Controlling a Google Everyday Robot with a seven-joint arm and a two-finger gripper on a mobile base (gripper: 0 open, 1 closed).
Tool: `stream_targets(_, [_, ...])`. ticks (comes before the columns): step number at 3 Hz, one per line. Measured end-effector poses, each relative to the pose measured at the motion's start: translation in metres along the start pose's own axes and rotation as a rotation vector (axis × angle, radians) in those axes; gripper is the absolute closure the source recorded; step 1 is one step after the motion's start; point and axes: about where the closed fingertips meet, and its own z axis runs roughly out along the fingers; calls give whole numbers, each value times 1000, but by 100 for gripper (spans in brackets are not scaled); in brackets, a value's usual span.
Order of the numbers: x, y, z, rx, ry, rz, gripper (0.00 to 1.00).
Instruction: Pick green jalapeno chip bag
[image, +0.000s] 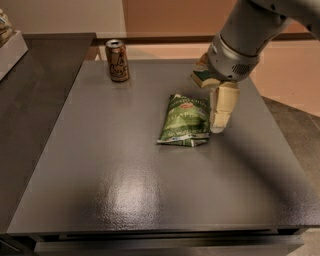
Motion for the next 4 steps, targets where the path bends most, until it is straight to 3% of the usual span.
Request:
stream_targets(2, [-15, 4, 23, -106, -48, 21, 0])
stream_targets(4, [-19, 9, 46, -167, -63, 2, 0])
